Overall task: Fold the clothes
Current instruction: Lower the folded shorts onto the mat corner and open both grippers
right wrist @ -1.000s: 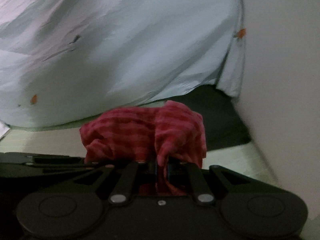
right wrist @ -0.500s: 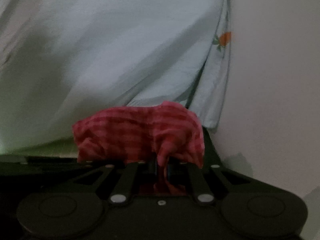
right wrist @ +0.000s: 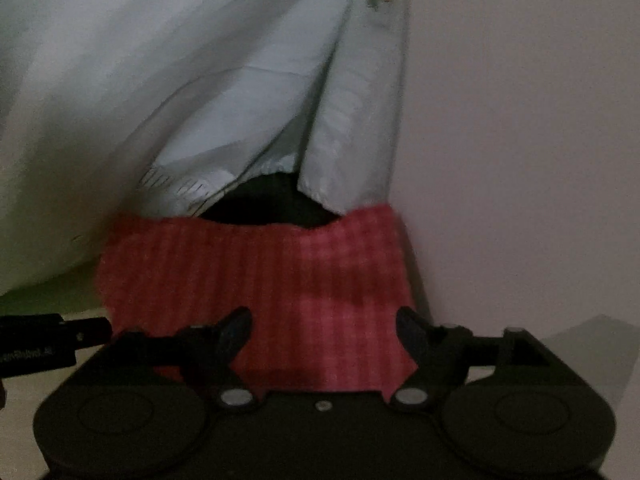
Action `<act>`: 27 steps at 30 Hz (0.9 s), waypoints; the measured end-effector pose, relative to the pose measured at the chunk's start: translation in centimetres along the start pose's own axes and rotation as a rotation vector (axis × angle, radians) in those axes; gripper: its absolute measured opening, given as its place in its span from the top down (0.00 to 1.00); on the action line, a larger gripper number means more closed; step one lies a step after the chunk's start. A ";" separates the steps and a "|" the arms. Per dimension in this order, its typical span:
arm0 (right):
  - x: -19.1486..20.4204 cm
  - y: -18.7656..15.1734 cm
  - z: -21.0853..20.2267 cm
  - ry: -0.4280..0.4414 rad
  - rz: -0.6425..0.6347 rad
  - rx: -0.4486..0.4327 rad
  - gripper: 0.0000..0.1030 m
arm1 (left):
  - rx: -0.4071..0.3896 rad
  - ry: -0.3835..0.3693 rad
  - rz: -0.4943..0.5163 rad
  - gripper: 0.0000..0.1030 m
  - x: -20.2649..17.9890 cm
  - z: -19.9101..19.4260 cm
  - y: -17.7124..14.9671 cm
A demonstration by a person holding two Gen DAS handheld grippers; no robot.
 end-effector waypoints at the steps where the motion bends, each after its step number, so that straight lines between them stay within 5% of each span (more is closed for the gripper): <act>1: -0.3 -0.4 -1.1 0.005 0.018 0.002 0.22 | -0.004 -0.014 0.017 0.35 -0.3 -0.9 -0.3; 13: -0.2 -5.3 -15.9 0.086 0.047 -0.004 0.23 | -0.072 -0.086 0.161 0.22 -5.9 -14.7 -6.4; 27: -1.0 -13.9 -23.6 0.101 0.095 0.029 0.21 | -0.093 -0.055 0.227 0.14 -8.0 -22.5 -13.4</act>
Point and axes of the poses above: each gripper's, at about its wrist camera, not at the fingertips, and z roughly the way its jaws point, x to its left, y to its top, the point moved 10 cm from there along z, roughly the way its jaws point, and after that the axes turned 6 degrees about z, right-handed, at the moved point
